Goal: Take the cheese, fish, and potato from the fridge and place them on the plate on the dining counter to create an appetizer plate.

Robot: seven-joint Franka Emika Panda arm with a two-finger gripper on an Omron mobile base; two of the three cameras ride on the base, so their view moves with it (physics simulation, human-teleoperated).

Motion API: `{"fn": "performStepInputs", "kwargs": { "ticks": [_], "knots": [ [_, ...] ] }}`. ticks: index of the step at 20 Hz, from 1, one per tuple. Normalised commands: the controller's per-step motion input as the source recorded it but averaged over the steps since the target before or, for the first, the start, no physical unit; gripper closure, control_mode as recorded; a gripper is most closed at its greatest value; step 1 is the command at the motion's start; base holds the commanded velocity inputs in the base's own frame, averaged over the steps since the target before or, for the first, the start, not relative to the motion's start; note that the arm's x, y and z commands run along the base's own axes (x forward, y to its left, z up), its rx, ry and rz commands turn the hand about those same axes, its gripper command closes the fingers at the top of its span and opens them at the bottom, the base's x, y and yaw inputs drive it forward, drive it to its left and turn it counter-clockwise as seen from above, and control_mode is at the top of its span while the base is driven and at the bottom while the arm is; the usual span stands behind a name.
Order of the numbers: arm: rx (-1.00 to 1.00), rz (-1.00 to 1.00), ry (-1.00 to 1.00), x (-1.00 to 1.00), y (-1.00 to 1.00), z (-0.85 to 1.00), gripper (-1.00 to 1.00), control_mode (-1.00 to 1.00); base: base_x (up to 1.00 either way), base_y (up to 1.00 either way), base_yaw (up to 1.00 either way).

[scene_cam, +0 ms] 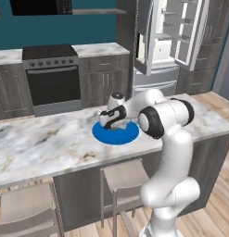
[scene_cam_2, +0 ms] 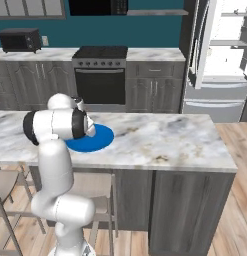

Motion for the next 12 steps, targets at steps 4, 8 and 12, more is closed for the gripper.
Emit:
{"fn": "performStepInputs", "kwargs": {
  "ticks": [4, 8, 12],
  "knots": [
    [0.0, 0.0, 0.09, 0.36, 0.07, -0.36, -1.0, -1.0, 0.0, 0.0, 0.0],
    [0.0, -0.05, 0.03, -0.19, -0.02, 0.01, -1.0, -1.0, 0.0, 0.0, 0.0],
    [0.0, -0.09, 0.0, -0.61, -0.18, 0.29, -1.0, -1.0, 0.0, 0.0, 0.0]
  ]
}}
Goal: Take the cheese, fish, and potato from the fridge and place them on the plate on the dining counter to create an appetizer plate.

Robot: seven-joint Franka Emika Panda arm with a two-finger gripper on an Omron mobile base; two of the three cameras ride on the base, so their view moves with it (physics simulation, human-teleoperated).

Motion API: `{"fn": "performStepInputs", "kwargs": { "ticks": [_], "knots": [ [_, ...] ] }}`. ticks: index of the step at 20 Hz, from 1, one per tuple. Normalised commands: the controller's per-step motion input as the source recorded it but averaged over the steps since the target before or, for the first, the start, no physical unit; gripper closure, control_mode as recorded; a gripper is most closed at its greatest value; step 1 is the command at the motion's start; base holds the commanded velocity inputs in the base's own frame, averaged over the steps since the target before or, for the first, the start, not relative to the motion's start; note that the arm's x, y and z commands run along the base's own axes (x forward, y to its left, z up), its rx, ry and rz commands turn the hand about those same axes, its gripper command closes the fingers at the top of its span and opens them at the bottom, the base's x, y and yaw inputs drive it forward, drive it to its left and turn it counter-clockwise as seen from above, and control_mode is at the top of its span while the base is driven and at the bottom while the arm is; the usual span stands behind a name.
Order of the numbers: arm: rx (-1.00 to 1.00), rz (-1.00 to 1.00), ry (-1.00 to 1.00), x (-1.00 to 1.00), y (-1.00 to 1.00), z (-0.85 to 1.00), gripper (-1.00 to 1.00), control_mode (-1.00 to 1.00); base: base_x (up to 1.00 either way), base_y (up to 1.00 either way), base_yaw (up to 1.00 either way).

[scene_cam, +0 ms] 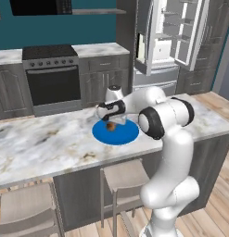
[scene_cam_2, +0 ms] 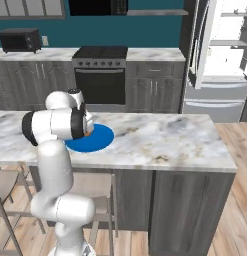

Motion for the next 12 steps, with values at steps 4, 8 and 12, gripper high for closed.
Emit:
{"fn": "performStepInputs", "kwargs": {
  "ticks": [4, 8, 12],
  "knots": [
    [0.0, -0.1, -0.01, -0.72, -0.31, 0.52, -1.0, -1.0, 0.0, 0.0, 0.0],
    [0.0, -0.06, -0.05, -0.36, -0.37, 0.76, -1.0, -1.0, 0.0, 0.0, 0.0],
    [0.0, -0.03, -0.13, -0.72, -0.48, 0.94, -1.0, -1.0, 0.0, 0.0, 0.0]
  ]
}}
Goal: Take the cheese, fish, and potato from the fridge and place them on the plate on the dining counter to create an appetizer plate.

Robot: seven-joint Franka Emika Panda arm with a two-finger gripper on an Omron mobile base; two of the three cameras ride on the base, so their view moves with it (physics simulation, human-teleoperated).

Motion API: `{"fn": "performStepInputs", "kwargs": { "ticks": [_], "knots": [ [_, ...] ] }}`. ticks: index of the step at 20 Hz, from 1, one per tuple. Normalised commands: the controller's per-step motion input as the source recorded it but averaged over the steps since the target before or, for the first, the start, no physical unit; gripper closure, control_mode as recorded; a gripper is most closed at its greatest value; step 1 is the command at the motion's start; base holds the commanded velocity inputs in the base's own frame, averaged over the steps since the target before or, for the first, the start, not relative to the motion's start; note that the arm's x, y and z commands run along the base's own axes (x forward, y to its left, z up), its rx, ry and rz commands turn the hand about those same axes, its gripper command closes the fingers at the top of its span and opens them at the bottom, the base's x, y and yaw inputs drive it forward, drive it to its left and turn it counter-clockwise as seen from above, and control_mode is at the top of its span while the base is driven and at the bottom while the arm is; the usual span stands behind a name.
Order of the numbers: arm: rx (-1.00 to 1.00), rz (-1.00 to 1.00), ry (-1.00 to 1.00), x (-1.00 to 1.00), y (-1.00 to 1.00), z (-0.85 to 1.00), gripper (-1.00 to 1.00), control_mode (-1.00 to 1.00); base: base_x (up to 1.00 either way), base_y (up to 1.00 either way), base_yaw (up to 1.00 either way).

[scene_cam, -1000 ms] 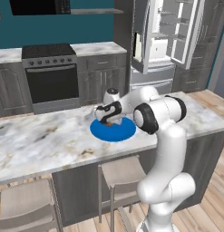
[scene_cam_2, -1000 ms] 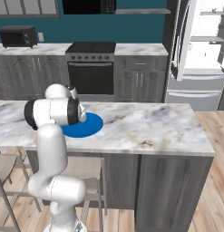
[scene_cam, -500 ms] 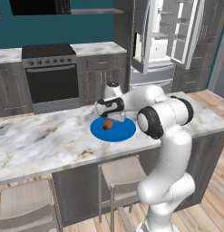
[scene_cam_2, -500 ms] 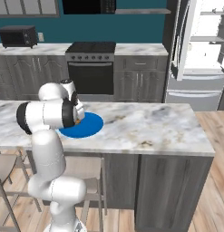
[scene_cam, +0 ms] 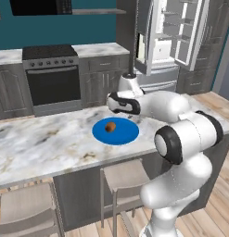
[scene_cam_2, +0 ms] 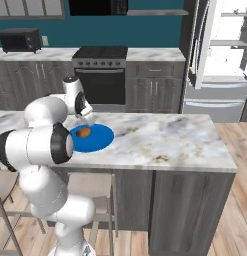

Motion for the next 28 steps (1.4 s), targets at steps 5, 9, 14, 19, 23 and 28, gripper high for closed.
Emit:
{"fn": "performStepInputs", "kwargs": {
  "ticks": [5, 9, 14, 19, 23, 28],
  "knots": [
    [0.0, 0.11, -0.24, -0.97, -0.41, 0.82, -1.0, -1.0, 0.0, 0.0, 0.0],
    [0.0, 0.22, -0.07, -0.98, -0.29, 0.62, -1.0, -1.0, 0.0, 0.0, 0.0],
    [-0.02, 0.25, 0.0, -0.74, -0.08, 0.38, -1.0, -1.0, 0.0, 0.0, 0.0],
    [-0.13, 0.11, -0.18, -0.69, 0.0, 0.3, -1.0, -1.0, 0.0, 0.0, 0.0],
    [-0.14, 0.01, -0.24, -0.36, 0.0, 0.05, -1.0, -1.0, 0.0, 0.0, 0.0],
    [-0.01, 0.0, -0.17, -0.31, 0.0, 0.0, -1.0, -1.0, 0.0, 0.0, 0.0]
  ]
}}
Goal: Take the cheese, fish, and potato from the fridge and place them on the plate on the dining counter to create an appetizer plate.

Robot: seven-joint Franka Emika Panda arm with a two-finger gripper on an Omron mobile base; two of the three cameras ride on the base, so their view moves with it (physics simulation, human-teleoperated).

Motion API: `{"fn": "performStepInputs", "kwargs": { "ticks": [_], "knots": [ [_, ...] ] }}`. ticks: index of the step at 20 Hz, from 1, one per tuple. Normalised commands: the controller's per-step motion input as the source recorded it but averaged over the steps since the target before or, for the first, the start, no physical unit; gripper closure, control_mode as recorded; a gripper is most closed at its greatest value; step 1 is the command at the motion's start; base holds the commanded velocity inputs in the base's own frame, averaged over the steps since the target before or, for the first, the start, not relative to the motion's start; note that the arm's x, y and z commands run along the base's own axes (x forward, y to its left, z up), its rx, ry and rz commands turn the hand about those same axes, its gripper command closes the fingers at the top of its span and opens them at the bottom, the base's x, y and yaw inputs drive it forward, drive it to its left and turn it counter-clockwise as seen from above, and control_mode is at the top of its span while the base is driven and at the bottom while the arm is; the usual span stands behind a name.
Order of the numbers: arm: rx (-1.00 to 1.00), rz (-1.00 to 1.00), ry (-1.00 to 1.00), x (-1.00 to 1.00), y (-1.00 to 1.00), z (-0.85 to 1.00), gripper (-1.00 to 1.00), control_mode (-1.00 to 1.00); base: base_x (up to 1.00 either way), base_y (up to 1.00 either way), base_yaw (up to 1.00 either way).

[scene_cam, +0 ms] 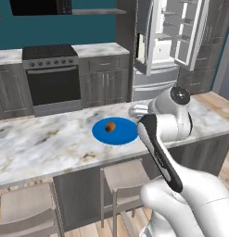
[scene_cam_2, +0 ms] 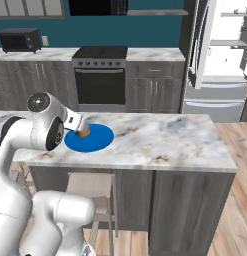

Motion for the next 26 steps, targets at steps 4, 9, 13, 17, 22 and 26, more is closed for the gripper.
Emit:
{"fn": "performStepInputs", "kwargs": {
  "ticks": [4, 9, 13, 17, 22, 26],
  "knots": [
    [0.0, 0.0, -0.02, -0.02, 0.0, 0.0, -1.0, 1.0, 0.0, -0.17, 0.0],
    [0.0, 0.0, 0.0, 0.0, 0.0, 0.0, -1.0, 1.0, 0.0, -0.77, 0.0],
    [0.0, 0.0, 0.0, 0.0, 0.0, 0.0, -1.0, 1.0, 0.03, -1.0, 0.0],
    [0.0, 0.0, 0.0, 0.0, 0.0, 0.0, -1.0, 1.0, 0.0, -1.0, 0.0],
    [0.0, 0.0, 0.0, 0.0, 0.0, 0.0, -1.0, 1.0, 0.0, -1.0, 0.0],
    [0.0, 0.0, 0.0, 0.0, 0.0, 0.0, -1.0, 1.0, 0.0, -1.0, 0.0]
  ]
}}
